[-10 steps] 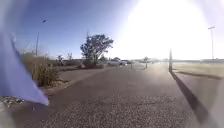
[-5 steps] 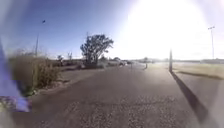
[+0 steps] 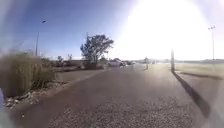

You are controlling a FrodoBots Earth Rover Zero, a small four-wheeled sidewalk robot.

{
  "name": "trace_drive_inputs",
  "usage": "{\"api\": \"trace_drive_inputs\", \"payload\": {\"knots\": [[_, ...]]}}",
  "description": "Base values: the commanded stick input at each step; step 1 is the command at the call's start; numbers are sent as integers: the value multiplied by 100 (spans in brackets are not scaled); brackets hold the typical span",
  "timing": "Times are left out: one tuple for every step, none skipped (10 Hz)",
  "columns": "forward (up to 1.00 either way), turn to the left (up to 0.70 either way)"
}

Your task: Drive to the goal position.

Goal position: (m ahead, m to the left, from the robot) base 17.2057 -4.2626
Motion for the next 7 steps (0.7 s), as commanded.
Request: {"api": "trace_drive_inputs", "payload": {"knots": [[70, 0], [70, 0], [70, 0], [70, 0], [70, 0], [70, 0], [70, 0]]}}
